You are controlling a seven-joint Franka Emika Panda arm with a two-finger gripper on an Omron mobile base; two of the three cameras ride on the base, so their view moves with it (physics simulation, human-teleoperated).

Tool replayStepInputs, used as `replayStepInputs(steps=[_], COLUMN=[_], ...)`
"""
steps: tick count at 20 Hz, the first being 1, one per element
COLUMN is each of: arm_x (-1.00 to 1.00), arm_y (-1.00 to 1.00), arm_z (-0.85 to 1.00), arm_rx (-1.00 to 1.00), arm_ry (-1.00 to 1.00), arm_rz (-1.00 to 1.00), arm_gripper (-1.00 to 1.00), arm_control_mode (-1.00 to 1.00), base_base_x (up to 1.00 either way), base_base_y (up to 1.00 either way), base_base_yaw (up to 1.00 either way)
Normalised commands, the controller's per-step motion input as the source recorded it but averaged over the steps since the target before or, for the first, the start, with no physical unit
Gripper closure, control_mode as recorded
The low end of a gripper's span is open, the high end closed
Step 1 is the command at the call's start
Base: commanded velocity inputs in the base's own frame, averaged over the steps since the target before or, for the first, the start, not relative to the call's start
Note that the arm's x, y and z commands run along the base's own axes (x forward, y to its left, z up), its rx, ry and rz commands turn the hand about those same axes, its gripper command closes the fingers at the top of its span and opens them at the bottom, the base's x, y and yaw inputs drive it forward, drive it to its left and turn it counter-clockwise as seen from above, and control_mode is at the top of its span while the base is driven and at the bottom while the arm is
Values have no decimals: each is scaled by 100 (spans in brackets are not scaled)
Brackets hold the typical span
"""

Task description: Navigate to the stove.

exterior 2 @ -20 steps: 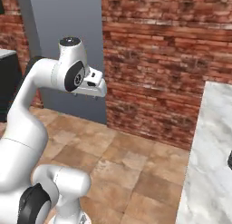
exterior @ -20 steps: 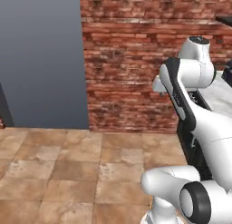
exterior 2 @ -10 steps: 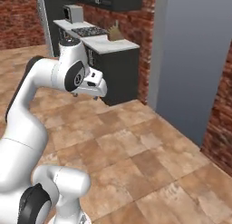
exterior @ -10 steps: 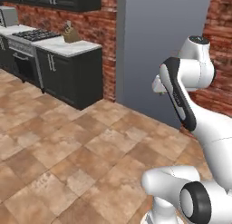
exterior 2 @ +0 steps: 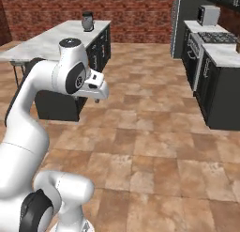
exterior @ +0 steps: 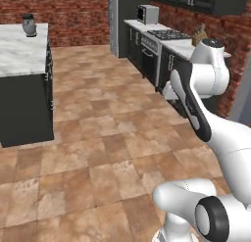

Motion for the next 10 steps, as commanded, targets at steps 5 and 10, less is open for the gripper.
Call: replayStepInputs(steps=[5,10], arm_x=[0,0], arm_y=[0,0], arm_z=[0,0], arm_rx=[0,0], arm_ry=[0,0], arm_rz=[0,0], arm_gripper=[-100,-100], arm_control_mode=[100,100], base_base_x=[84,100], base_base_y=[0,-6], base_base_yaw=[31,-4])
